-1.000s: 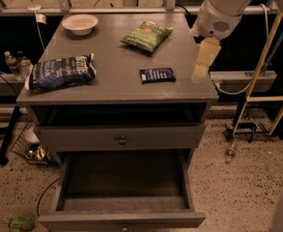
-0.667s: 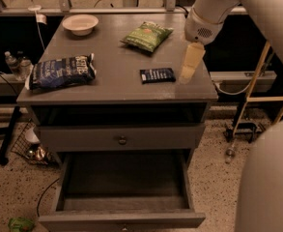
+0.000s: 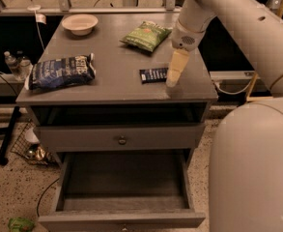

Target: Place rxbar blueberry into middle drawer

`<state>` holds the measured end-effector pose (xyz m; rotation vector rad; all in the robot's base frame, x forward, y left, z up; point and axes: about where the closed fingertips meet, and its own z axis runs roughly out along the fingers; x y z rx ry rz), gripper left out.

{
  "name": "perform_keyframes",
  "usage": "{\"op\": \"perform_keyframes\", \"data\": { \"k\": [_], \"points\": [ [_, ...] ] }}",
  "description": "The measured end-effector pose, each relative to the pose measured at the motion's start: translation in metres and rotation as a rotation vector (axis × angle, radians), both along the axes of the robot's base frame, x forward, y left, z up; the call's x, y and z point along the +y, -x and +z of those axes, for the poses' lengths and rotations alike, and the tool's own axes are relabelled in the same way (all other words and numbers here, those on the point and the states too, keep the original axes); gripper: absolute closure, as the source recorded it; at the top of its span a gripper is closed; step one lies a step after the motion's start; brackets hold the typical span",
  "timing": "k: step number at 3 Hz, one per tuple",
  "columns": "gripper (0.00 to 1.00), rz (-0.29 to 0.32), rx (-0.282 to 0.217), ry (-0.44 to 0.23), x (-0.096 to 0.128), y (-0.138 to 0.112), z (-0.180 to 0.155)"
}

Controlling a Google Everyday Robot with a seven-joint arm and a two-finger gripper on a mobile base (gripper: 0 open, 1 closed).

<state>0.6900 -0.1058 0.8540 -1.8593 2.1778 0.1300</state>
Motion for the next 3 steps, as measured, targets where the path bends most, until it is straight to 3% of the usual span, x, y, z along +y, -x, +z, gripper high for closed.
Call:
{"op": "perform_keyframes", "data": {
  "k": [2,3],
  "points": [
    [0.02,0.0,0.028,0.033,0.024,-0.013,-0.029],
    [0.23,0.004,0.04,0.031,0.03,-0.014,-0.035]
  ]
}}
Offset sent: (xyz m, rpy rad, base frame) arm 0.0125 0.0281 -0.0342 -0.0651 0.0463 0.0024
